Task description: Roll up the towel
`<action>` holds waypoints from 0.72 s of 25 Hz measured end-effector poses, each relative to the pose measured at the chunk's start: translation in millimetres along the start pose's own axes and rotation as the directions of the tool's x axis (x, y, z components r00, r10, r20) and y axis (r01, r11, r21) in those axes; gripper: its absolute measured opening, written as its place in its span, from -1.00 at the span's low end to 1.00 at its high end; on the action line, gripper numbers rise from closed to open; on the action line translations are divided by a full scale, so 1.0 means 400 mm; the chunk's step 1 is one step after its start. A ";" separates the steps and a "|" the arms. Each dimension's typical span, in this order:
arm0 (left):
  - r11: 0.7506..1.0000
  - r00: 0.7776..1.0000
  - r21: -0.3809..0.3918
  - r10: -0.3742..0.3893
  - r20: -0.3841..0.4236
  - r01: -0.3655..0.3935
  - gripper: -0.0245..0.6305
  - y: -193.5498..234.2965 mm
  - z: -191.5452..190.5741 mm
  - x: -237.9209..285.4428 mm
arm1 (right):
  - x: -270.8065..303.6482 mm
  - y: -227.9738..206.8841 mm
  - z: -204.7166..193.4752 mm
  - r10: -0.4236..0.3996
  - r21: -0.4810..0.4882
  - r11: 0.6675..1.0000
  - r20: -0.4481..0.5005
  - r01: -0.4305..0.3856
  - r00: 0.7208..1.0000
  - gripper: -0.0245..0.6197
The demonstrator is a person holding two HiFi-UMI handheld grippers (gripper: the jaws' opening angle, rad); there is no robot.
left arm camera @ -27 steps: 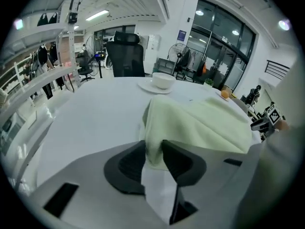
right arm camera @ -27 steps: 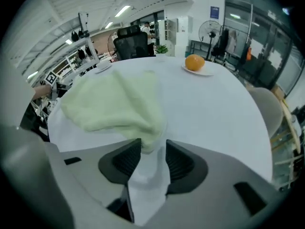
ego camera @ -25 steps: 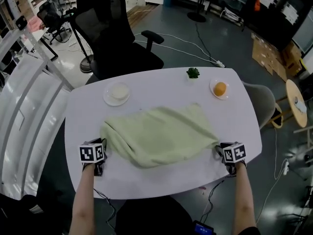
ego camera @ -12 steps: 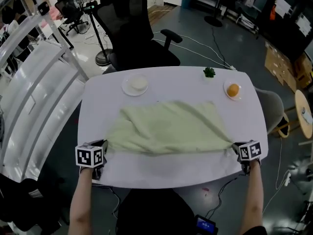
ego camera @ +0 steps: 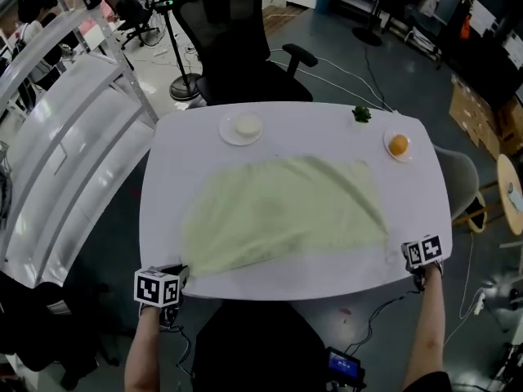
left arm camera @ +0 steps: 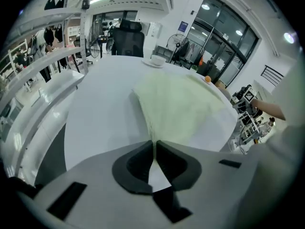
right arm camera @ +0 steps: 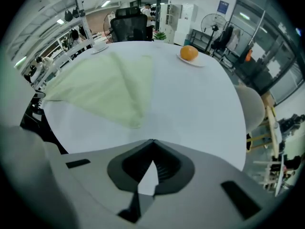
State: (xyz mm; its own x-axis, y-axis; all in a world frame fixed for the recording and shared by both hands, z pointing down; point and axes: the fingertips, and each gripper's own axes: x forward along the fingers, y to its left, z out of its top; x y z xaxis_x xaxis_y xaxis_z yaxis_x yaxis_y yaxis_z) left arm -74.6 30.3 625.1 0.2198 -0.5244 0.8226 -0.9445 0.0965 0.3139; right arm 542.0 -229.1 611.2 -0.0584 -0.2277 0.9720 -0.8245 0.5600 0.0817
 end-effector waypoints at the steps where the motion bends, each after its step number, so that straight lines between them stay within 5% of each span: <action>1: 1.000 1.000 -0.005 0.007 -0.009 -0.007 -0.82 0.004 -0.018 0.012 | 0.011 0.013 0.006 0.004 -0.011 1.000 -0.006 -0.004 1.000 -0.90; 4: 0.999 1.000 -0.036 0.029 -0.001 -0.029 -0.79 0.021 -0.035 0.034 | 0.036 0.045 0.045 0.004 -0.048 0.999 0.002 -0.004 1.000 -0.90; 9: 0.994 0.988 -0.103 0.048 0.145 -0.033 -0.22 0.070 0.080 -0.042 | 0.020 0.026 0.204 -0.038 -0.091 0.995 0.129 0.050 0.991 -0.90; 18: 0.984 0.967 0.045 0.159 0.202 -0.171 -0.25 0.162 0.365 0.012 | 0.023 0.020 0.512 0.032 -0.159 0.987 0.258 0.010 0.966 -0.64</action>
State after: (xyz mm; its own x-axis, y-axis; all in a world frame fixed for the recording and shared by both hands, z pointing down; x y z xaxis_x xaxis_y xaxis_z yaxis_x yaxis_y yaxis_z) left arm -170.2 -89.4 580.0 0.0134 -0.6621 0.7493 -0.9782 0.1466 0.1470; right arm 419.7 -389.8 575.5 -0.2280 -0.4072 0.8844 -0.7248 0.6775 0.1251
